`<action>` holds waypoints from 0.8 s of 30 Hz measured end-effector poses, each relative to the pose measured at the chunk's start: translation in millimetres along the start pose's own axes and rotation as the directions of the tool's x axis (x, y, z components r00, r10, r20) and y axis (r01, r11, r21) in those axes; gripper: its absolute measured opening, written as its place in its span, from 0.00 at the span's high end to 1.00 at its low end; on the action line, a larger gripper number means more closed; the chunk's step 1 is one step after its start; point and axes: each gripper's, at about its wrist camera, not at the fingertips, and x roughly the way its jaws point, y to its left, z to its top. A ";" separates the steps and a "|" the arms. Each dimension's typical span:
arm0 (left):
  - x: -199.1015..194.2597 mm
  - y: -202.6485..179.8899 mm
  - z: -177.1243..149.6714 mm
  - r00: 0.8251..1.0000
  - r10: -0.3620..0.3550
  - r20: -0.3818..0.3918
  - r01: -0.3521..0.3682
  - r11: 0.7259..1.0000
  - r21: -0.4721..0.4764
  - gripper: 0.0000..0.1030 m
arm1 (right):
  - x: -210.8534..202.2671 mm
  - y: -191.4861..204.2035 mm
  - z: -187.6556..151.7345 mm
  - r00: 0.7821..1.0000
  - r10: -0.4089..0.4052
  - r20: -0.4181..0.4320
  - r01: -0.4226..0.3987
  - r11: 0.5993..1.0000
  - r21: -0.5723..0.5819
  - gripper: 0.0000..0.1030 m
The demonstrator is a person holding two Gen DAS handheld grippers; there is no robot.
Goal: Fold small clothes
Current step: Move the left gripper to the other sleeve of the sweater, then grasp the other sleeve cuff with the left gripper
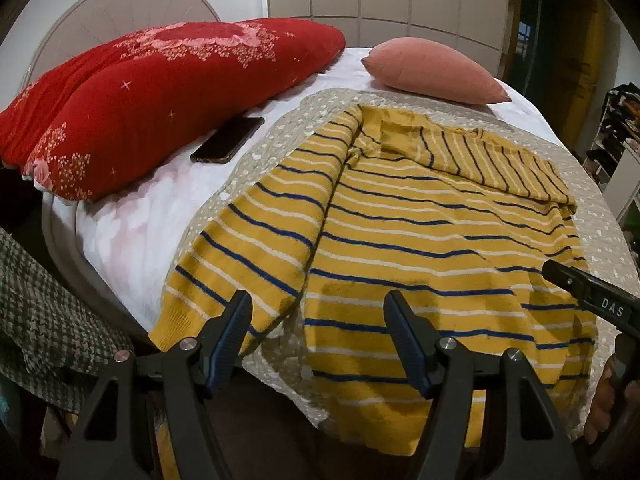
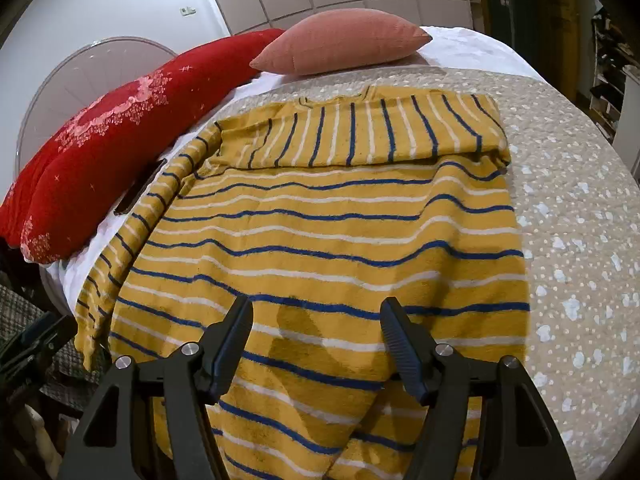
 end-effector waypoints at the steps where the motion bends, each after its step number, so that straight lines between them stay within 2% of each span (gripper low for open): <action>1: 1.6 1.3 -0.2 1.000 0.003 -0.003 -0.003 1.000 -0.003 0.35 | 1.1 1.3 -0.1 1.000 -0.001 -0.002 0.001 1.000 -0.003 0.31; 13: 28.1 27.6 -0.7 0.998 0.022 -0.060 -0.026 0.998 -0.059 0.34 | 14.8 9.2 -4.3 0.999 -0.026 -0.027 0.025 0.999 -0.028 0.29; 16: 37.8 56.3 1.2 0.997 0.021 -0.077 -0.032 0.990 -0.139 0.34 | 16.0 10.7 -5.1 0.999 -0.033 -0.027 0.032 0.999 -0.036 0.28; 20: 50.0 106.4 -3.3 0.994 0.026 -0.102 -0.053 0.962 -0.269 0.34 | 16.5 11.9 -6.8 0.999 -0.040 -0.026 0.039 0.998 -0.043 0.28; 24: 54.0 133.3 -12.2 0.995 -0.017 -0.097 -0.017 0.941 -0.337 0.34 | 18.3 13.0 -8.8 0.999 -0.039 -0.027 0.038 0.998 -0.041 0.27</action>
